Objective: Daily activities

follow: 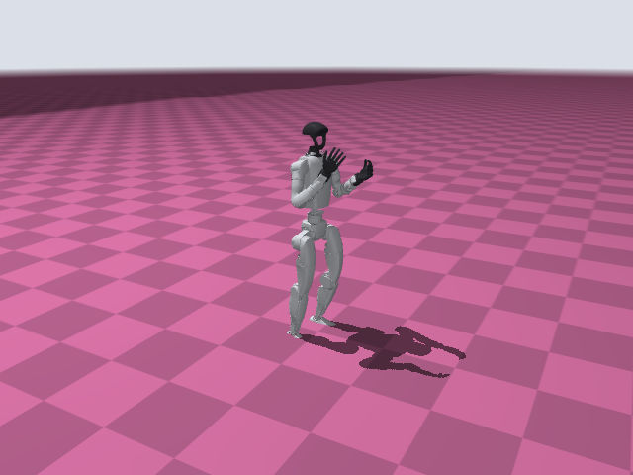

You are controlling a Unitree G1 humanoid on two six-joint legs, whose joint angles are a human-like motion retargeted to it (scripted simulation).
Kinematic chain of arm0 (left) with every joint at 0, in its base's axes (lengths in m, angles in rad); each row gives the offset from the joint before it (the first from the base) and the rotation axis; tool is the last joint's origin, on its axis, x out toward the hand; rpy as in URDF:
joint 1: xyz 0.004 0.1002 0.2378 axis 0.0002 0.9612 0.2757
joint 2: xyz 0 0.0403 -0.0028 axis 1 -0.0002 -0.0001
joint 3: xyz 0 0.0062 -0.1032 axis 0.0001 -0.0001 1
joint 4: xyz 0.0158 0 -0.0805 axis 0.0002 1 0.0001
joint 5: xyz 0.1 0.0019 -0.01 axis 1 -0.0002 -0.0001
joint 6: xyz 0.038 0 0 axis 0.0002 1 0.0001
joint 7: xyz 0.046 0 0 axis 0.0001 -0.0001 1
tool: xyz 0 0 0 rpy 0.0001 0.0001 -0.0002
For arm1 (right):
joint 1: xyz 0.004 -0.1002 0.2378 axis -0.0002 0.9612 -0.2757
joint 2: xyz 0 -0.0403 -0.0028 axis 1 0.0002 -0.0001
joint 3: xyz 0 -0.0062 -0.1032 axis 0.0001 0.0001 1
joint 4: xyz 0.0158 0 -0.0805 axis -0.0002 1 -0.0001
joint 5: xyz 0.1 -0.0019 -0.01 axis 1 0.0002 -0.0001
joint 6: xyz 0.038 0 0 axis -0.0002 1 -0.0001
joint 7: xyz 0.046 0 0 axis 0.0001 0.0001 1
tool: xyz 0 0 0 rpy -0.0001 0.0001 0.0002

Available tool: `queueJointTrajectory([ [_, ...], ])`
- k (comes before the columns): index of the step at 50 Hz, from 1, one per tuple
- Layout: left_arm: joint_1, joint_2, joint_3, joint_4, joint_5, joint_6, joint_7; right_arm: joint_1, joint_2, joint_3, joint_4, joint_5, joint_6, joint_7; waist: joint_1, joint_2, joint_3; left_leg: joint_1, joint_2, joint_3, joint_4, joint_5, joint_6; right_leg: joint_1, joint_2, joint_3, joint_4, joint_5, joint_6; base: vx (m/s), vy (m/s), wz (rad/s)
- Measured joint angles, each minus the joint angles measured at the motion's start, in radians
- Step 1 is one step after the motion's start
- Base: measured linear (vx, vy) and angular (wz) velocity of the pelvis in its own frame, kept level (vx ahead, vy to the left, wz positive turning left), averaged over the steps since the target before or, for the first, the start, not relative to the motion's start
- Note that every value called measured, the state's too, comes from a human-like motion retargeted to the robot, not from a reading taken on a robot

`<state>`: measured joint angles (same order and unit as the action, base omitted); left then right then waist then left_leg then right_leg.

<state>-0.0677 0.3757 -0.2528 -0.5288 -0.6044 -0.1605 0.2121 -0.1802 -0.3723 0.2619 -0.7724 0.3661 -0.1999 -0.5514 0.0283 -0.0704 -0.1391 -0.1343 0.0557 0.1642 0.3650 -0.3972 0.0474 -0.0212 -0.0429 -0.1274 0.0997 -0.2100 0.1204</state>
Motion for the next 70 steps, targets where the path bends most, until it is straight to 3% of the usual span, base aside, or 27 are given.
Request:
queueJointTrajectory([
  [13,-0.01,0.006,0.0,0.009,-0.011,-0.002,0.007,-0.028,-0.022,-0.002,0.002,0.075,0.014,0.052,0.005,-0.003,0.009,0.006,-0.001,-0.01,0.006,0.0,-0.002,0.021,0.002,-0.003,-0.024,0.007,0.002,0.0,0.0,0.0],
  [27,-0.008,0.024,0.005,-0.003,0.062,-0.001,0.027,-0.03,-0.062,-0.011,-0.01,0.021,0.021,0.041,0.008,-0.004,0.016,0.008,-0.006,-0.013,0.002,0.0,-0.004,0.023,-0.003,-0.007,-0.029,0.006,0.008,0.0,0.0,0.0],
  [52,0.005,0.069,0.028,-0.019,0.222,-0.009,-0.037,-0.026,-0.136,-0.068,-0.063,-0.247,0.012,0.048,0.003,-0.013,-0.002,0.038,-0.032,-0.015,-0.128,0.048,-0.016,-0.001,-0.019,-0.014,-0.03,0.006,0.015,0.0,0.0,0.0],
  [70,0.142,0.041,0.022,0.003,0.294,-0.046,-0.042,-0.013,-0.126,-0.087,-0.131,-0.452,-0.025,-0.018,0.004,-0.039,-0.026,0.057,-0.047,-0.015,-0.155,0.082,-0.018,-0.007,-0.044,-0.019,0.015,0.001,0.02,0.0,0.0,0.01],
])
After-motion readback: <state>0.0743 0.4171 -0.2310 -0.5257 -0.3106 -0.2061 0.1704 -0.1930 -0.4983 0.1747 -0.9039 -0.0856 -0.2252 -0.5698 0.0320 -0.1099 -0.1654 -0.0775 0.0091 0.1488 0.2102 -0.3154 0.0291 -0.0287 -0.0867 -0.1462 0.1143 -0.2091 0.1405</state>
